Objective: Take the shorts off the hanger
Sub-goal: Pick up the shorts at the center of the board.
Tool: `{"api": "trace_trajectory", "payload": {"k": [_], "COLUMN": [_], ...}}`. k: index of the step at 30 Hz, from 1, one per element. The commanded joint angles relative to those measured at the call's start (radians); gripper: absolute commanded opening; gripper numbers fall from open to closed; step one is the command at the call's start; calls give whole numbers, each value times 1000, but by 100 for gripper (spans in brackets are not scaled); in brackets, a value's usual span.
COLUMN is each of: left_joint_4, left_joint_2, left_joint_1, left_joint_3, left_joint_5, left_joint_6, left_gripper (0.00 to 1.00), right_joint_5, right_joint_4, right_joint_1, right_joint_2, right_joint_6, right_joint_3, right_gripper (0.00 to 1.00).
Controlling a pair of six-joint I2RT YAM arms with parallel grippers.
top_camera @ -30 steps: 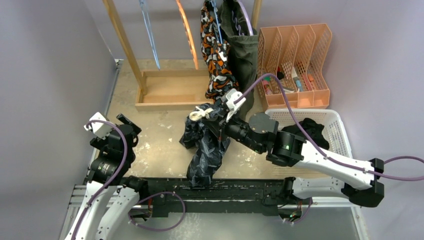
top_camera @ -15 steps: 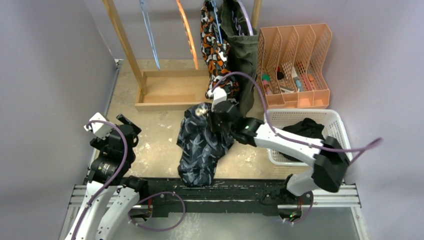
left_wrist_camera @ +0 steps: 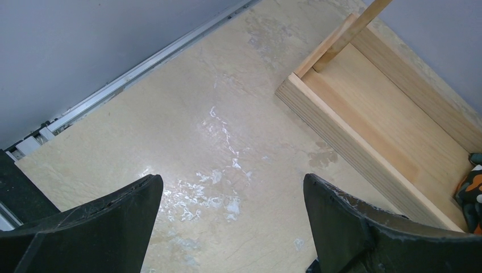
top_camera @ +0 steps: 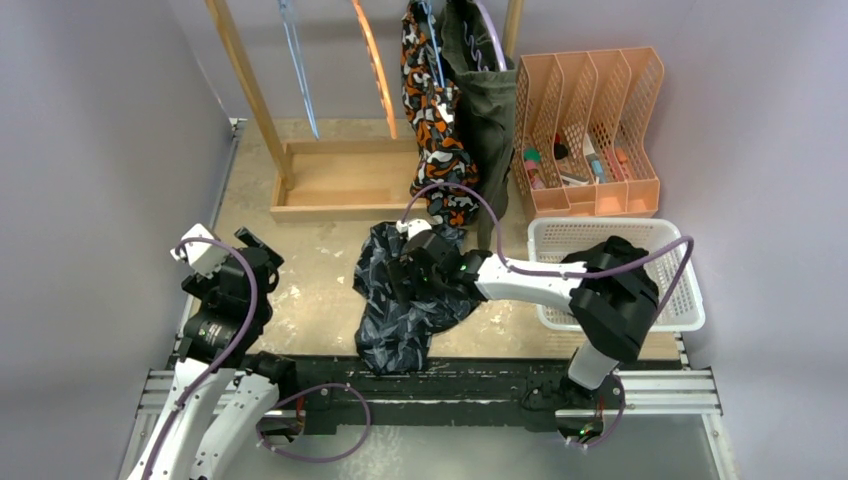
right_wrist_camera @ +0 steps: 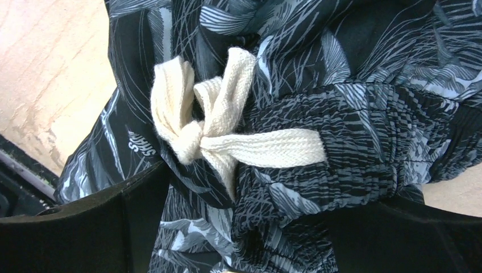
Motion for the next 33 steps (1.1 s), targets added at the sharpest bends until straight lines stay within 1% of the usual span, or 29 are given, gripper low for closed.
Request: {"api": "trace_trajectory", "payload": {"k": [1,3,5,6,9,11,12,13,15,17,21,23,25,28,33], "left_joint_4": [18,16,17,18,17,17,15,13,13,14,14,15,15,16,14], "left_joint_2": [18,16,10,6,4,1,-1,-2,-4,-2,-2,-2,0,4,7], "left_joint_1": [3,2,2,3,3,4,3,2,2,3,3,2,3,3,2], "left_joint_3": [2,2,0,1,1,0,0,1,0,1,1,1,0,0,0], "left_joint_5": [-12,-14,-14,-13,-13,-13,-14,-14,-13,-13,-13,-13,-11,-9,-11], "left_joint_6": [-3,-4,-4,-4,-3,-4,-5,-7,-8,-8,-7,-8,-7,-6,-9], "left_gripper": [94,94,94,94,94,94,94,94,94,94,94,94,94,94,94], "right_joint_5": [-14,31,119,144,155,174,190,198,234,284,339,370,399,420,413], "right_joint_4": [10,-19,-107,-109,-86,-83,-84,-86,-108,-125,-89,-94,-123,-117,-84], "right_joint_1": [29,41,50,53,58,76,84,87,93,106,114,122,130,155,165], "right_joint_2": [24,76,165,201,305,349,367,381,409,401,298,250,215,131,-91], "right_joint_6": [-4,8,53,67,107,130,148,157,165,190,207,216,229,216,210], "right_joint_3": [56,84,149,157,162,151,142,132,123,99,25,15,24,30,21], "right_gripper": [99,100,99,99,99,99,98,94,80,61,26,1,0,0,0]}}
